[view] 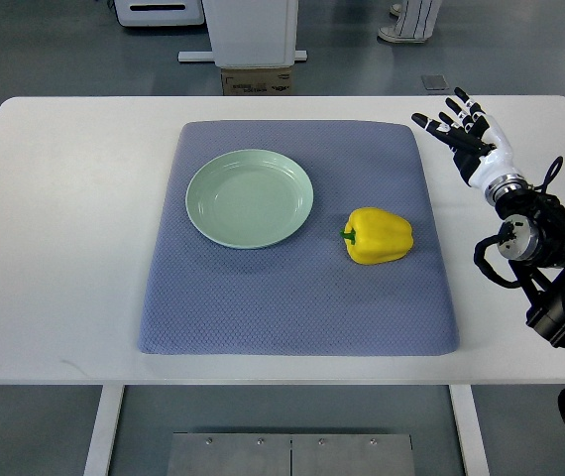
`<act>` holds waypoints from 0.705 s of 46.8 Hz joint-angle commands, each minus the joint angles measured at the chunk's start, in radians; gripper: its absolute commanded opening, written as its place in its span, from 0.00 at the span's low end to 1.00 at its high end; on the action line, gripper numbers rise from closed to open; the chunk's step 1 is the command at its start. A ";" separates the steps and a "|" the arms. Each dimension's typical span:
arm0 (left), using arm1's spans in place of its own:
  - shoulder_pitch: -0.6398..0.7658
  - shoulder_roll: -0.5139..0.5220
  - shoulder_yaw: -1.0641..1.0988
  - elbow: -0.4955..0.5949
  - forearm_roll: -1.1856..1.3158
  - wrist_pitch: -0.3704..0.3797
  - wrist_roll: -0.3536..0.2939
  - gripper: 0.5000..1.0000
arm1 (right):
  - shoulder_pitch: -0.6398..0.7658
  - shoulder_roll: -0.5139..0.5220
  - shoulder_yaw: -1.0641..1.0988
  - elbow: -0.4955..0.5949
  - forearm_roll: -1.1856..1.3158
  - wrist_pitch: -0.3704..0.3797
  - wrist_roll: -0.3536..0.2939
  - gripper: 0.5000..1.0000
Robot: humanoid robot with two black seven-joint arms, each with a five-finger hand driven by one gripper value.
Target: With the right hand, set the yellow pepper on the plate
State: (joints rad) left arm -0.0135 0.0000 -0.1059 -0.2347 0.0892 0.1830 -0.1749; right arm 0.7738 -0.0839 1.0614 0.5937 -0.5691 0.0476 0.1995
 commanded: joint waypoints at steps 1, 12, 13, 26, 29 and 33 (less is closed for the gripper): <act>0.000 0.000 0.000 0.000 0.000 0.000 0.000 1.00 | 0.001 -0.002 -0.008 0.000 0.000 0.005 0.000 1.00; 0.000 0.000 0.000 0.000 -0.002 0.000 0.000 1.00 | 0.006 -0.002 -0.057 0.003 0.001 0.006 0.001 1.00; 0.000 0.000 0.000 0.000 0.000 0.000 0.000 1.00 | 0.006 -0.001 -0.057 0.003 0.001 0.006 0.001 1.00; 0.000 0.000 0.000 0.000 0.000 0.000 0.000 1.00 | 0.007 -0.002 -0.060 0.006 0.046 0.005 0.001 1.00; 0.000 0.000 0.000 0.000 0.000 0.000 0.000 1.00 | 0.007 -0.001 -0.060 0.006 0.046 0.005 0.001 1.00; 0.000 0.000 0.000 0.000 0.000 0.001 0.000 1.00 | 0.009 -0.002 -0.060 0.008 0.046 0.005 0.001 1.00</act>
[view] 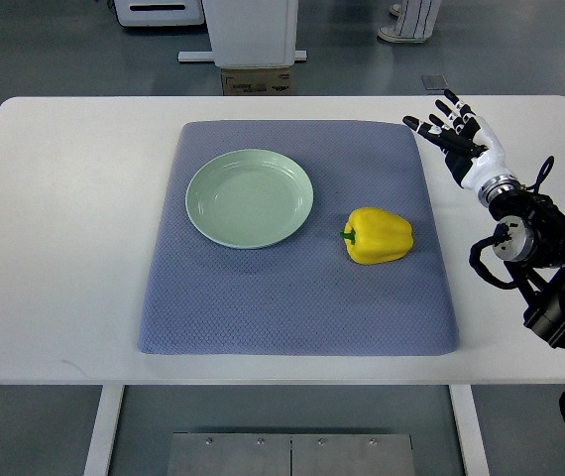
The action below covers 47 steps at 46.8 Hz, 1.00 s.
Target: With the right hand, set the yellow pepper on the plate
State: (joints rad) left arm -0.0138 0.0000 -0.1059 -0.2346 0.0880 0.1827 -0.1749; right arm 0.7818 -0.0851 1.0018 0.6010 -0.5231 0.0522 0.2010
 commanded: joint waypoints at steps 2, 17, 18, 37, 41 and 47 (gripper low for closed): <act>0.000 0.000 0.000 0.000 0.001 0.000 0.000 1.00 | 0.001 -0.001 0.000 0.000 0.000 0.000 0.000 1.00; 0.000 0.000 0.000 0.000 0.001 0.000 0.000 1.00 | 0.002 -0.015 0.000 0.007 0.000 0.005 0.000 1.00; 0.000 0.000 0.000 0.000 0.001 0.001 0.000 1.00 | 0.002 -0.016 0.000 0.007 0.000 0.006 0.000 1.00; 0.000 0.000 0.000 0.000 -0.001 0.000 0.000 1.00 | 0.014 -0.031 -0.015 0.011 0.000 0.008 0.005 1.00; 0.000 0.000 0.000 0.000 0.001 0.000 0.000 1.00 | 0.019 -0.039 -0.026 0.016 0.000 0.008 0.005 1.00; 0.000 0.000 0.000 0.000 0.001 0.000 0.000 1.00 | 0.027 -0.054 -0.078 0.031 0.000 0.009 0.006 0.99</act>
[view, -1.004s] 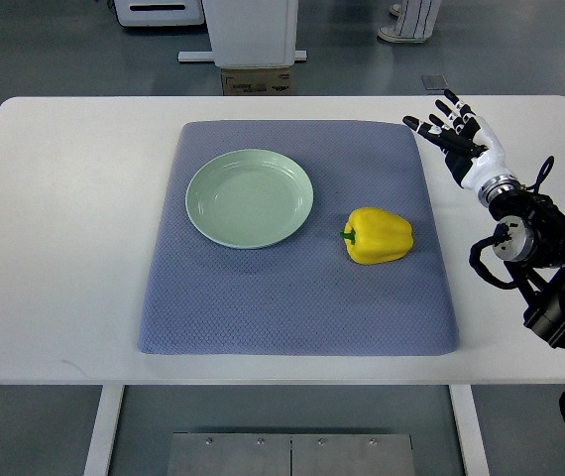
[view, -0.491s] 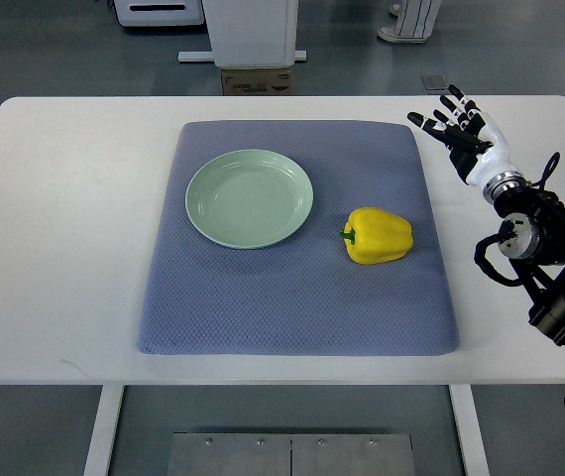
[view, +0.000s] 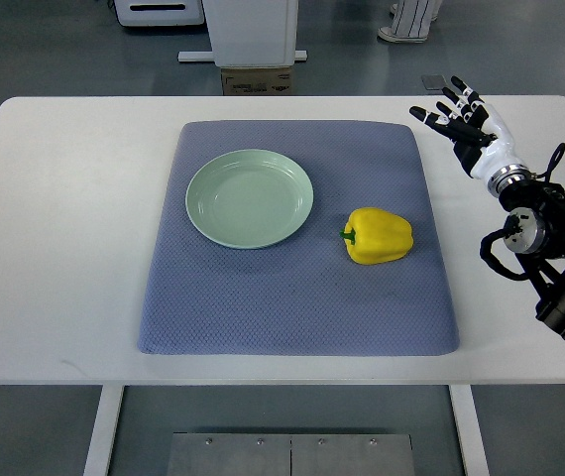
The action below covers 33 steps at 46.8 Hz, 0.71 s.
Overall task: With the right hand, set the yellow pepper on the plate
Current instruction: 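Swing the open right hand inward over the yellow pepper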
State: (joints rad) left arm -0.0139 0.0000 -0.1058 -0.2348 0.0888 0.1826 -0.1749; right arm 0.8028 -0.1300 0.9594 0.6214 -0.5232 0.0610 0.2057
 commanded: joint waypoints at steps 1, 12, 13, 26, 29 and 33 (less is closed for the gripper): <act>0.000 0.000 0.000 0.000 0.000 0.001 0.000 1.00 | 0.007 -0.014 -0.050 0.020 0.000 -0.001 0.001 0.99; 0.000 0.000 0.000 0.000 0.000 0.000 0.000 1.00 | 0.027 -0.108 -0.194 0.161 -0.004 -0.003 0.006 0.98; 0.000 0.000 0.000 0.000 0.000 0.000 0.000 1.00 | 0.035 -0.117 -0.211 0.172 -0.006 -0.003 0.006 0.99; 0.000 0.000 0.000 0.000 0.000 0.000 0.000 1.00 | 0.121 -0.256 -0.439 0.285 -0.037 -0.001 0.009 0.99; 0.000 0.000 0.000 0.000 0.000 0.001 0.000 1.00 | 0.139 -0.292 -0.490 0.319 -0.069 0.002 0.011 0.99; 0.000 0.000 0.000 0.000 0.000 0.000 0.000 1.00 | 0.157 -0.322 -0.550 0.371 -0.110 0.003 0.014 0.99</act>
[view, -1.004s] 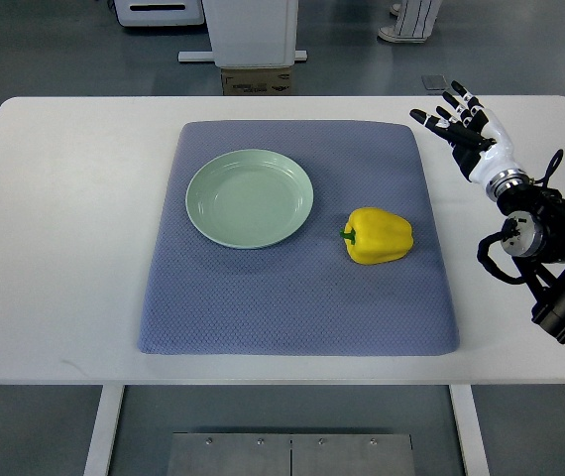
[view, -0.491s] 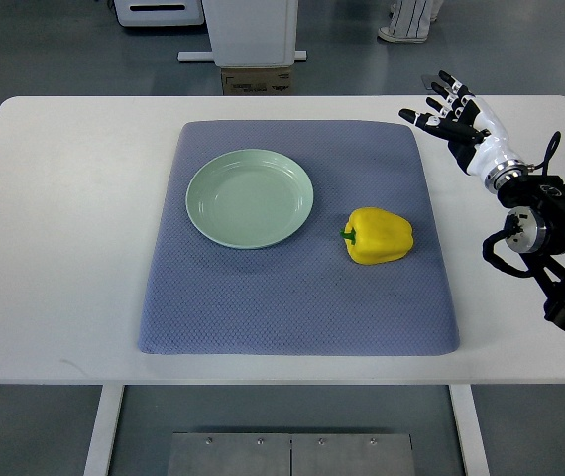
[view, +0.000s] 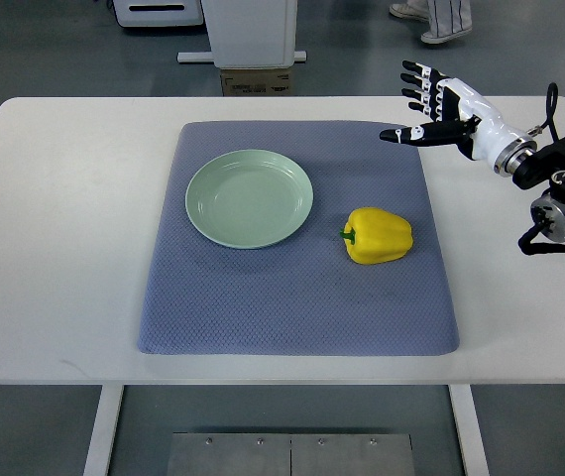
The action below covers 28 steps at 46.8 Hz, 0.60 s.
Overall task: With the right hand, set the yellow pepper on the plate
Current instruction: 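Swing the open right hand inward over the yellow pepper, then lower the right hand onto the yellow pepper and close fingers around it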
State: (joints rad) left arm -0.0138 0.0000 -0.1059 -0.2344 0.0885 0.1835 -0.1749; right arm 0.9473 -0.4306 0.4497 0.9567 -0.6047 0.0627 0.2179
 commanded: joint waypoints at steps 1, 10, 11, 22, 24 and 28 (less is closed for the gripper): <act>0.000 0.000 0.000 0.000 -0.001 -0.001 0.000 1.00 | 0.018 -0.031 -0.052 0.048 -0.038 0.003 0.001 0.99; 0.000 0.000 0.000 0.000 0.000 -0.001 0.000 1.00 | 0.057 -0.077 -0.135 0.125 -0.110 0.046 0.001 0.99; 0.000 0.000 0.000 0.000 0.000 -0.001 0.000 1.00 | 0.064 -0.082 -0.144 0.131 -0.118 0.051 0.001 0.99; 0.000 0.000 0.000 0.000 0.000 -0.001 0.000 1.00 | 0.157 -0.111 -0.259 0.180 -0.161 0.091 0.001 0.99; 0.000 0.000 0.000 0.000 0.000 -0.001 0.000 1.00 | 0.165 -0.111 -0.276 0.183 -0.161 0.095 0.001 0.99; 0.000 0.000 0.000 0.000 0.000 0.001 0.000 1.00 | 0.180 -0.111 -0.305 0.195 -0.173 0.097 0.001 0.99</act>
State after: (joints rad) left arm -0.0138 0.0000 -0.1059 -0.2348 0.0890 0.1827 -0.1749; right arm 1.1167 -0.5416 0.1639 1.1427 -0.7676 0.1585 0.2195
